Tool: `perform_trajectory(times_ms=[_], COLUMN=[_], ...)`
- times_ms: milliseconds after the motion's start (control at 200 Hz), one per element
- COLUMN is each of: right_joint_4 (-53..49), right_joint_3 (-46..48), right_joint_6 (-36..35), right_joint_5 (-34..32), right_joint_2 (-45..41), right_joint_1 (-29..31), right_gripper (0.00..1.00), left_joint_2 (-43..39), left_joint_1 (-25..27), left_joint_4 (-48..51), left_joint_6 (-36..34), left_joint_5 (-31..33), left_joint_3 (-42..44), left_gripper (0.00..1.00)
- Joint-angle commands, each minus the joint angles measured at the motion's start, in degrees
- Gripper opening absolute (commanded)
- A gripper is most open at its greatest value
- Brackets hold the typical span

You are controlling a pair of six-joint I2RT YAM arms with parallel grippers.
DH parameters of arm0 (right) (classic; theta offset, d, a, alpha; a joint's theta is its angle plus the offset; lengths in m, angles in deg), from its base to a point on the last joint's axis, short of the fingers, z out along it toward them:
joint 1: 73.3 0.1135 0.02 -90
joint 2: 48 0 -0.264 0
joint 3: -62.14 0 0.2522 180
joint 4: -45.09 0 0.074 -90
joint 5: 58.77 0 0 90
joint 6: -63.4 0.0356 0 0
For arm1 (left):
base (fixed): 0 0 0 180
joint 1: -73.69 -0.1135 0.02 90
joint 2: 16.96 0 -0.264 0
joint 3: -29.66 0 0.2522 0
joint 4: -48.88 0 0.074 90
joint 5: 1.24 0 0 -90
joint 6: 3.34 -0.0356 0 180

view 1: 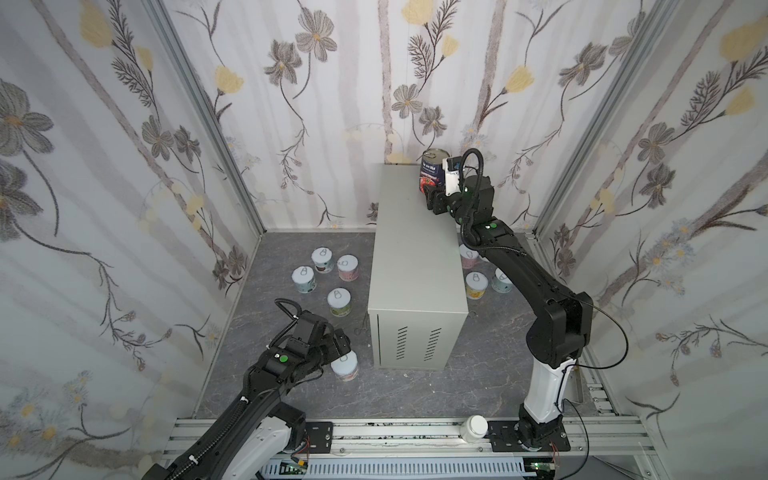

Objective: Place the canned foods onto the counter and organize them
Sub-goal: 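Lower the blue tomato can onto the cabinet top with the right gripper, then open the right gripper to release the can while the left gripper grasps the pink can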

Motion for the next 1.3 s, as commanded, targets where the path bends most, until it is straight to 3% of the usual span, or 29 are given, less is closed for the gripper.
perform_trajectory(times_ms=[0,779,899,1209,1294], right_joint_4=[1.1,0.0,0.0,2.7,4.0], right_joint_3=[-1.0,-1.0,-0.7,4.9,7.7], right_joint_6=[-0.1,-0.1,0.0,-0.6,-0.7], right_joint_5=[1.2,2.6,2.3,2.4,2.6], right_joint_2=[0.7,1.7,1.2,-3.5,-5.3], right_joint_1=[0.1,0.4,0.4,0.3,0.3], right_gripper=[0.71,0.7,0.75,0.99,1.0], left_joint_2=[0.1,0.8,2.0,5.8,5.4], left_joint_1=[0.0,0.0,0.4,4.3,4.5], left_joint_4=[-0.4,-0.1,1.1,2.5,2.3], left_joint_6=[0.5,0.3,0.2,1.1,1.1], left_joint_5=[0.8,0.8,1.0,2.6,2.2], left_joint_3=[0.0,-0.1,-0.6,-1.2,-1.1], left_gripper=[1.0,1.0,1.0,1.0,1.0])
